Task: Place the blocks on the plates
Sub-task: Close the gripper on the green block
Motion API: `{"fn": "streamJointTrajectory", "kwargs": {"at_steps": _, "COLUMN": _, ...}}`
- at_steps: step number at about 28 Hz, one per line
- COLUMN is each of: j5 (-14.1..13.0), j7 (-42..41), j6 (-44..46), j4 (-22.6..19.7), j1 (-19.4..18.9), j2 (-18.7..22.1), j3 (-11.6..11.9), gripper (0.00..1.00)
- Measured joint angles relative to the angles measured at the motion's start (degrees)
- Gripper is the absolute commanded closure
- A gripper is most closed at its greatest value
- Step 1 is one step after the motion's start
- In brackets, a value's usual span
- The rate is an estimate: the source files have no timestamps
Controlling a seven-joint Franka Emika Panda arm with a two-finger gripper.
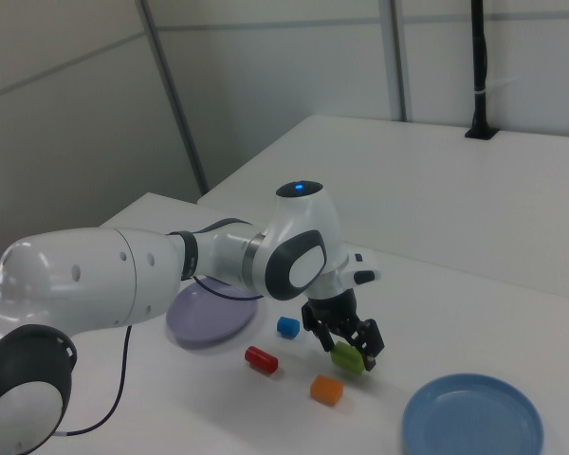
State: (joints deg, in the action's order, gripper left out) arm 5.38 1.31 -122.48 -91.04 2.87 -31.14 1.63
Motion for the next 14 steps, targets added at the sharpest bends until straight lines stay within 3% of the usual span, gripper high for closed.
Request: {"fn": "streamJointTrajectory", "kwargs": {"at_steps": 14, "j5": -0.01, "j7": -0.15, "j6": -1.18, "j4": 0.11, "j1": -0.05, "j2": -1.17, "j3": -0.04, "gripper": 0.00}}
